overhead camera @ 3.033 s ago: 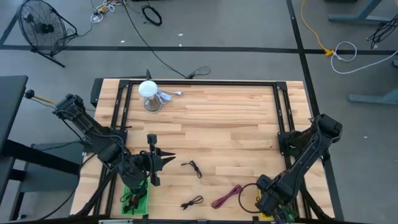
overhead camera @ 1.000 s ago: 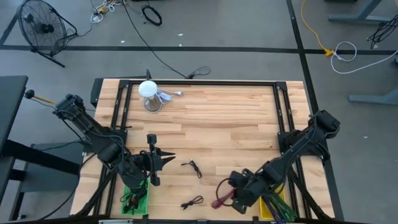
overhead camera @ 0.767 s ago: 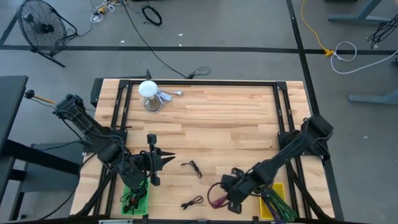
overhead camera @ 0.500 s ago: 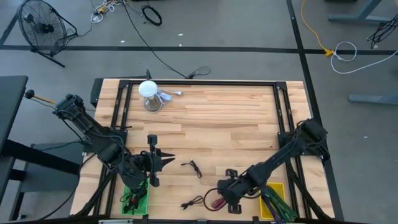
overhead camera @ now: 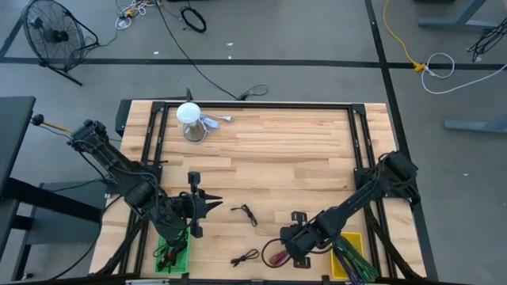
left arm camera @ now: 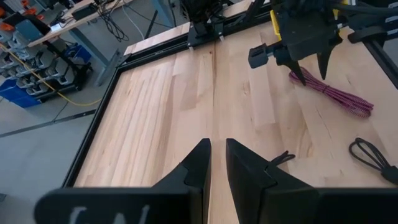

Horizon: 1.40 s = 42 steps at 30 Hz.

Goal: Pick & Place USB Port
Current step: Put the black pink charger cable into the yellow bin

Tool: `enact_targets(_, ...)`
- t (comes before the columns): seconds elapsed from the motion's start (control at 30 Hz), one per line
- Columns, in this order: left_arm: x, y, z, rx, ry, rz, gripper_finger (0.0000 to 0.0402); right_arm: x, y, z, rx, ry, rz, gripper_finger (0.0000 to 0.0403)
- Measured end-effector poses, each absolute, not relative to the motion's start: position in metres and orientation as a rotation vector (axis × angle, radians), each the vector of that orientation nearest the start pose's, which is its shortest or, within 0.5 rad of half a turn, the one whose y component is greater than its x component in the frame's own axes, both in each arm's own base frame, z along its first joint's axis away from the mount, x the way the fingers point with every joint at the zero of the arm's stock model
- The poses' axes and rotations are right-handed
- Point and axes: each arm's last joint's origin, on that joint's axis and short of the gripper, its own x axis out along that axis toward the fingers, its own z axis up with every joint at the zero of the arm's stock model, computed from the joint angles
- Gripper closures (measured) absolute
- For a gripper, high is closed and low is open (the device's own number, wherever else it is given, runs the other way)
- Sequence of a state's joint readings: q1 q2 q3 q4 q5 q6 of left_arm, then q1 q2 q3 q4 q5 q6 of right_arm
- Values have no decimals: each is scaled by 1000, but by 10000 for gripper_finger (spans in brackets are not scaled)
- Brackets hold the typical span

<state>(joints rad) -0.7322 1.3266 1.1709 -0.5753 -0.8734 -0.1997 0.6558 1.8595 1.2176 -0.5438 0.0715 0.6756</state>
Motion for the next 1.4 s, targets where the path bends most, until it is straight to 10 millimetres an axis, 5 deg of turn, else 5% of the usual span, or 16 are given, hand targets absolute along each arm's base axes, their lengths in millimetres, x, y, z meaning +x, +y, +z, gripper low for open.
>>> enact_targets(1.0, 217, -165, 323, 310, 489, 190, 349, 264, 212, 126, 291, 1249, 38, 263)
enact_targets(1.1, 217, -165, 323, 310, 489, 190, 349, 261, 209, 122, 331, 1261, -4, 286)
enact_targets(1.27, 217, -165, 323, 311, 490, 190, 349, 260, 207, 120, 357, 1280, -21, 383)
enact_targets(1.4, 217, -165, 323, 311, 490, 190, 349, 265, 208, 122, 378, 1253, 3, 389)
